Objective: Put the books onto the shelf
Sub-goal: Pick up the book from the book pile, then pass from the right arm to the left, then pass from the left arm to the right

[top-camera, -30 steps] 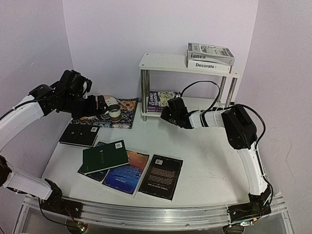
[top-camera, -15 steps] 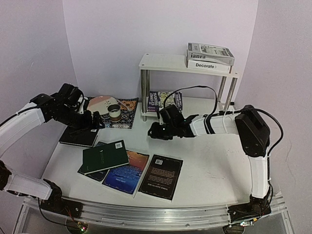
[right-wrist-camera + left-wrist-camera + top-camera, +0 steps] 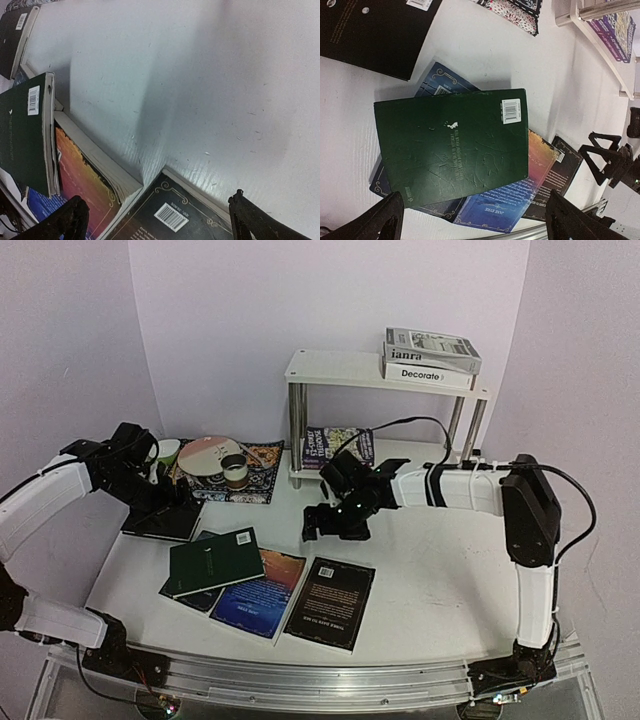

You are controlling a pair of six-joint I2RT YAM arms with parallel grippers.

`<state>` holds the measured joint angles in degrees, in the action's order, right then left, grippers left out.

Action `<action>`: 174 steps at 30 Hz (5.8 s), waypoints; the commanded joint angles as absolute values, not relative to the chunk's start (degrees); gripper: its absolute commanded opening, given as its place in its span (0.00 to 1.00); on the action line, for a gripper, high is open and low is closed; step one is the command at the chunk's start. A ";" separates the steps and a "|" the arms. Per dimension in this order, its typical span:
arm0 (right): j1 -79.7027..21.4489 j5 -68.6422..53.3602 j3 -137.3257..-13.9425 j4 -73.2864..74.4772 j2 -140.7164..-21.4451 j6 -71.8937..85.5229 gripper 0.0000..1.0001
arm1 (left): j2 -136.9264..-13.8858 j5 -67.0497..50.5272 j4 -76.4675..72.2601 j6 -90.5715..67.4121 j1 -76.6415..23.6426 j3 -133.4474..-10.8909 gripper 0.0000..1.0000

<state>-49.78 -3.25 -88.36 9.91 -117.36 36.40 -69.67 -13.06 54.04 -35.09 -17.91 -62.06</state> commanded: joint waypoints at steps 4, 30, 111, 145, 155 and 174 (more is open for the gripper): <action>-46.44 -10.79 -87.93 18.80 -111.47 40.05 0.98 | -67.74 -8.21 54.15 -38.39 -13.58 -60.45 1.00; -46.92 -37.61 -123.74 9.76 -144.88 52.36 0.79 | -72.09 -20.85 47.80 -35.84 -10.33 -49.00 0.94; -43.29 -61.03 -106.99 24.59 -103.91 20.37 0.00 | -80.77 -65.89 24.70 1.54 -31.19 -63.47 0.86; -43.17 -39.73 -96.31 29.58 -92.06 12.03 0.91 | -67.28 -25.11 33.55 11.38 -44.48 -68.13 0.00; -41.03 -30.33 -93.16 29.88 -90.97 40.34 0.98 | -68.88 23.44 32.36 25.38 -61.92 -67.26 0.00; -38.88 -34.39 -81.04 5.95 -90.48 101.58 0.92 | -72.78 32.31 14.63 32.66 -67.82 -66.33 0.00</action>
